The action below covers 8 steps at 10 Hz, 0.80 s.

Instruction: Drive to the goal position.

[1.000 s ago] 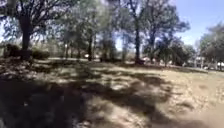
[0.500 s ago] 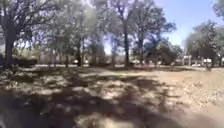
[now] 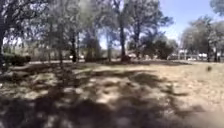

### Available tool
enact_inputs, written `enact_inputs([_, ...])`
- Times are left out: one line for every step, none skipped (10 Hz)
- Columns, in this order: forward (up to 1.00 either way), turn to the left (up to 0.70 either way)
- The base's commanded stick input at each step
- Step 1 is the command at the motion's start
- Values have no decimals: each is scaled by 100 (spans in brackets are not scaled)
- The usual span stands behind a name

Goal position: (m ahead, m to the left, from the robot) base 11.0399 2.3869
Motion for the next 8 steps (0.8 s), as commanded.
enact_inputs([70,-13])
enact_inputs([70,-27])
enact_inputs([70,-35])
enact_inputs([70,-35])
enact_inputs([70,-35])
enact_inputs([70,-35])
enact_inputs([70,-35])
enact_inputs([70,-15])
